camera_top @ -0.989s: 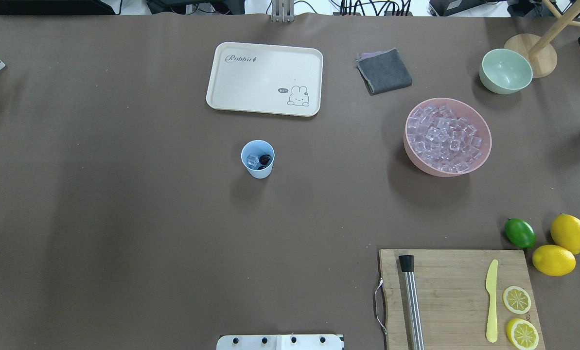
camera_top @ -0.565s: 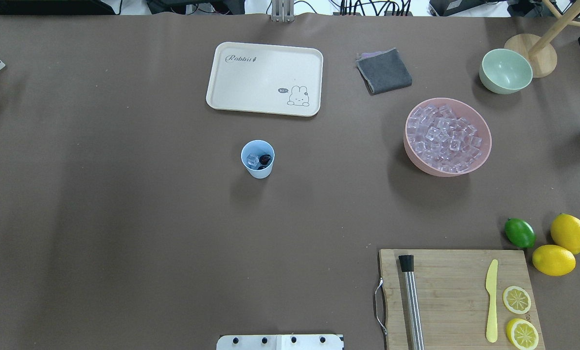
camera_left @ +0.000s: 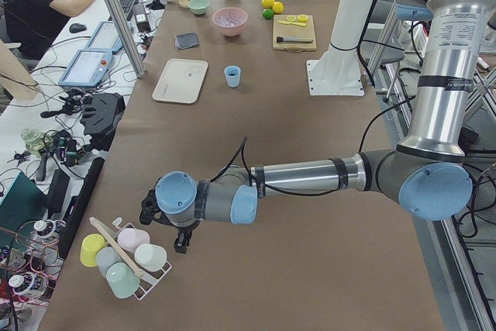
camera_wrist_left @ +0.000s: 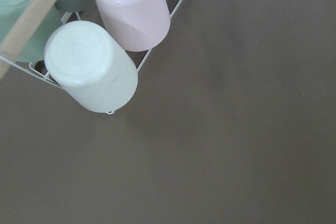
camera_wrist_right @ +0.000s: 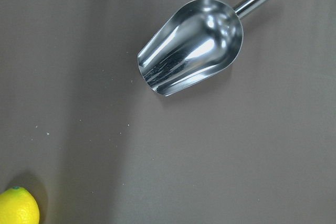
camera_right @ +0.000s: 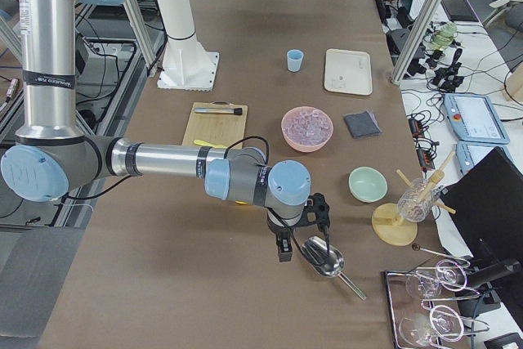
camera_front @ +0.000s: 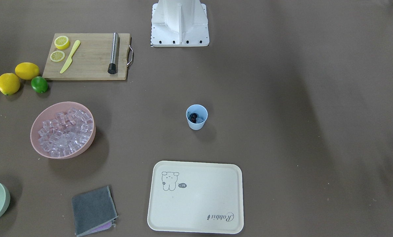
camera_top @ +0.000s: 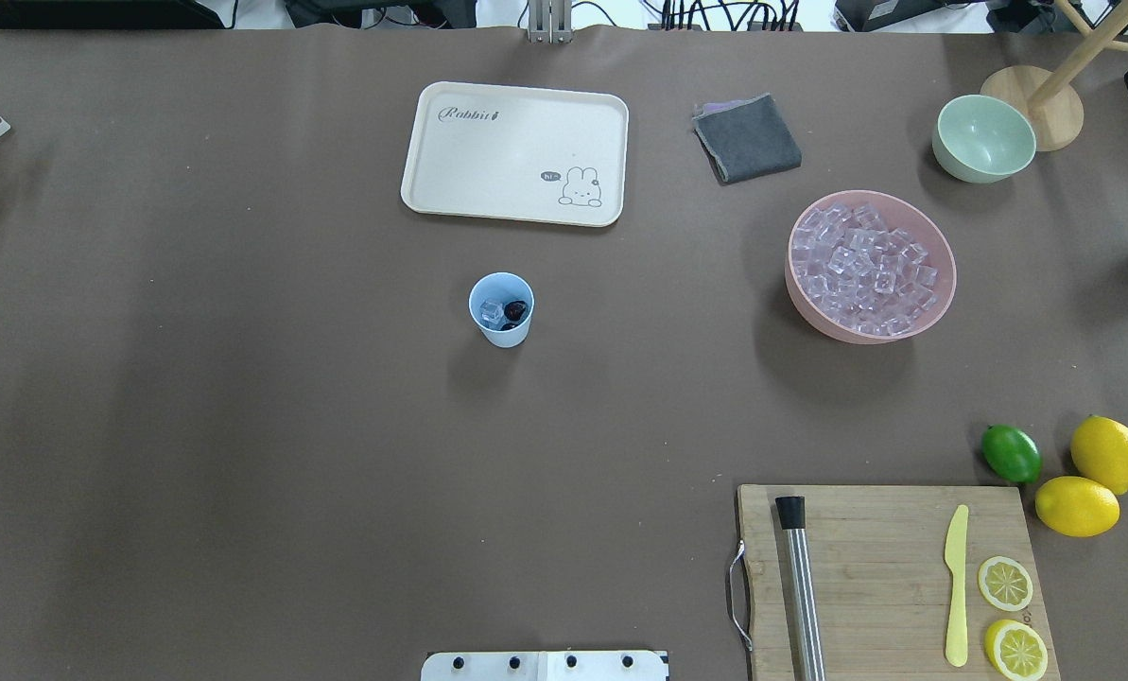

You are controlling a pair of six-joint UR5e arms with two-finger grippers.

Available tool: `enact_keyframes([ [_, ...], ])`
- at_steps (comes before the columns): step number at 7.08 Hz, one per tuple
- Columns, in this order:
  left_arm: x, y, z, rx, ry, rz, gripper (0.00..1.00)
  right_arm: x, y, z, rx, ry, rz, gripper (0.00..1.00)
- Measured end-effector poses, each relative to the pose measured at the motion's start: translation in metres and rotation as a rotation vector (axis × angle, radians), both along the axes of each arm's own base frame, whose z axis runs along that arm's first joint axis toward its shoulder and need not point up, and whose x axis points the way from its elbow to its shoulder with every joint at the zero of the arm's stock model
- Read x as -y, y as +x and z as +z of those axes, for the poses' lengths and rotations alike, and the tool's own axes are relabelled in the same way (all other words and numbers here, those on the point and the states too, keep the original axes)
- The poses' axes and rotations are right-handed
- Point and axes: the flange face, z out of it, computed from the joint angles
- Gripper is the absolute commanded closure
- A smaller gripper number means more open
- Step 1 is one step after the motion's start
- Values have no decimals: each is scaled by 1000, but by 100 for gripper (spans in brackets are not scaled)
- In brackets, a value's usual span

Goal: Put ice and cherries in cup

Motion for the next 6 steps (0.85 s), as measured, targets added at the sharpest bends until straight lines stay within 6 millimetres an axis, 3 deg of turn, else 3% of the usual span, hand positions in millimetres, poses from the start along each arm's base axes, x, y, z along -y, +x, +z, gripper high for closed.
enact_keyframes([
  [6,-6,-3,9,67,14,20,2,-1,1,0,-1,-2,3,0],
])
